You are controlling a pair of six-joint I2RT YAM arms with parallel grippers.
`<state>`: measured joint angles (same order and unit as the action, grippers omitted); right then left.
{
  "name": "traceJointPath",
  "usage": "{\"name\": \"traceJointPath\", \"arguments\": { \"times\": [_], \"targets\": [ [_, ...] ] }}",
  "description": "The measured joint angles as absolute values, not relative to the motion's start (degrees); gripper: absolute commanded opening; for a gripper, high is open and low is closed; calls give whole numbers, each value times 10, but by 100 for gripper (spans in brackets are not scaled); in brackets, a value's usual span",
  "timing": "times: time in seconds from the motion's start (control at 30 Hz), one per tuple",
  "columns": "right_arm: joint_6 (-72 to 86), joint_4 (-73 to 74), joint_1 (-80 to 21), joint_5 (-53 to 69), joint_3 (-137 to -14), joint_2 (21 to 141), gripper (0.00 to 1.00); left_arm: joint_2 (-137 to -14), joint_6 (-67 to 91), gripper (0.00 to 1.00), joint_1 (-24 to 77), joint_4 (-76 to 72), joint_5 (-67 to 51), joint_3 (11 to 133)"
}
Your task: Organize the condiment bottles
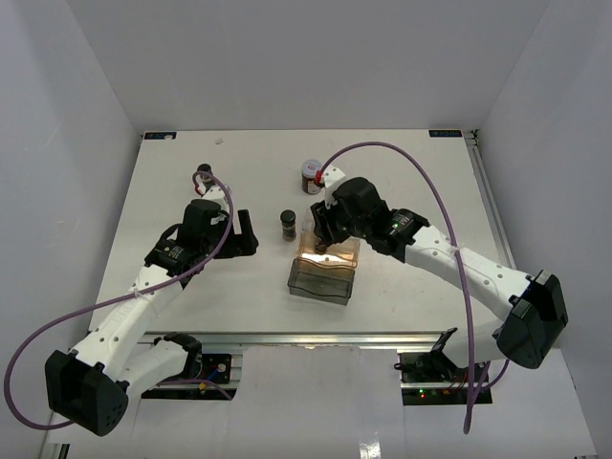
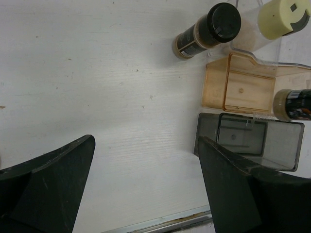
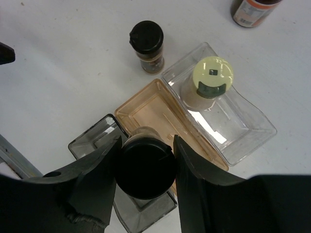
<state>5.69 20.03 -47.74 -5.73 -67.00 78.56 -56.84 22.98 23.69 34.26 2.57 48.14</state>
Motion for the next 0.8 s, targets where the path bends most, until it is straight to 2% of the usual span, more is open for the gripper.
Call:
{"name": "traceJointPath", "arguments": {
  "times": [0.8],
  "targets": [
    [44,29,-502,-113,-589,868,8,-555,218,98,230,338,11,473]
  ]
}}
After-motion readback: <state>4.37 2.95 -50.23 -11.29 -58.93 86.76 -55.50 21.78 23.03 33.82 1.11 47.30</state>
